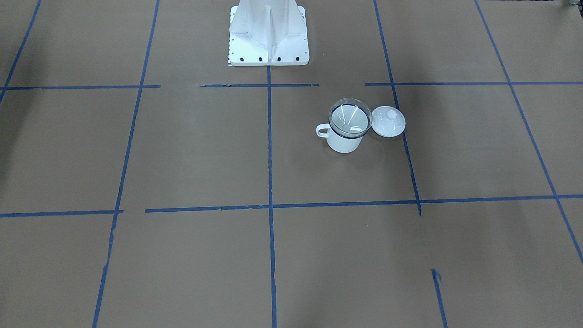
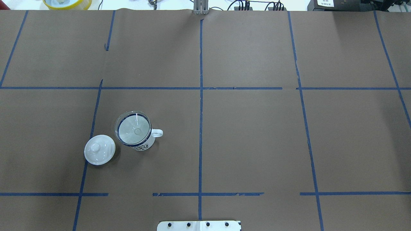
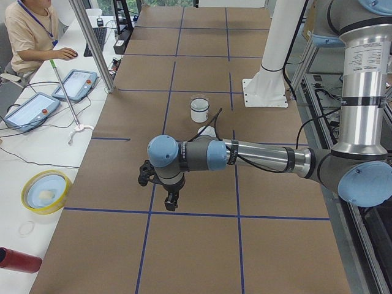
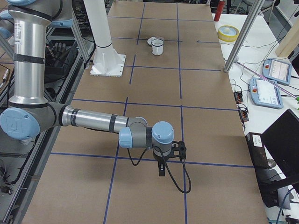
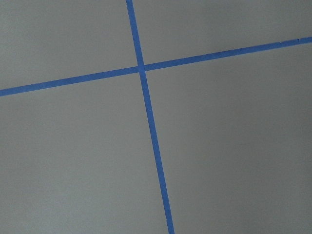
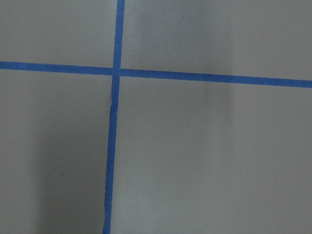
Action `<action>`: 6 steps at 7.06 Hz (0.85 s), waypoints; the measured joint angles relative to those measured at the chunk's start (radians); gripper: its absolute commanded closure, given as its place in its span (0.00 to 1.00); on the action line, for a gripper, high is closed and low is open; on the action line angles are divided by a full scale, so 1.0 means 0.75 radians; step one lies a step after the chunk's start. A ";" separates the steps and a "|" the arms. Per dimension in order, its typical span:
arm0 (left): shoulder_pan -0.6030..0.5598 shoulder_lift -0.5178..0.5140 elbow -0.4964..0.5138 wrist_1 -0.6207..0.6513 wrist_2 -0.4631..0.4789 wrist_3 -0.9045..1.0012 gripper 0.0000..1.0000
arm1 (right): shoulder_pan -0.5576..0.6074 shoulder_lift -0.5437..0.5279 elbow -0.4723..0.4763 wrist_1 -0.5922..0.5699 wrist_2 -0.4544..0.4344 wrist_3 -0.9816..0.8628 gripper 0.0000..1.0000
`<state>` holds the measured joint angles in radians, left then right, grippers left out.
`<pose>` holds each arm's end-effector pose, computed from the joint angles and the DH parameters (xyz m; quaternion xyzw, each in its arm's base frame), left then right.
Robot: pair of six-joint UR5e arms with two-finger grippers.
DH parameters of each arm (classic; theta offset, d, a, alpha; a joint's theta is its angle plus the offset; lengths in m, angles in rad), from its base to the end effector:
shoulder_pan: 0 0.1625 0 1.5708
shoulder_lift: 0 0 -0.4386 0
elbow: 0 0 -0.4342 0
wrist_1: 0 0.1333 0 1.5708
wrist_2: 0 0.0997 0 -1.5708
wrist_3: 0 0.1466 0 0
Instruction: Place funnel on cup
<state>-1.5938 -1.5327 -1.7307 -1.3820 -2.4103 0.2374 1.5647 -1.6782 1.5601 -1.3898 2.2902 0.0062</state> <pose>-0.0358 -0.5065 0.6524 0.0226 0.4078 0.0841 0.9089 0.0337 -0.4908 0.7535 0.0273 -0.3520 -0.0110 0.9355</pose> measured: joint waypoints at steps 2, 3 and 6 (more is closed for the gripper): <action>-0.003 -0.001 -0.005 -0.011 0.023 0.000 0.00 | 0.000 0.000 0.000 0.000 0.000 0.000 0.00; -0.003 -0.001 -0.012 -0.012 0.030 -0.001 0.00 | 0.000 0.000 0.000 0.000 0.000 0.000 0.00; -0.008 0.005 -0.021 -0.012 0.035 -0.003 0.00 | 0.000 0.000 0.000 0.000 0.000 0.000 0.00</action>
<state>-1.5996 -1.5287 -1.7463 -1.3914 -2.3840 0.2348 1.5647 -1.6782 1.5601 -1.3898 2.2902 0.0062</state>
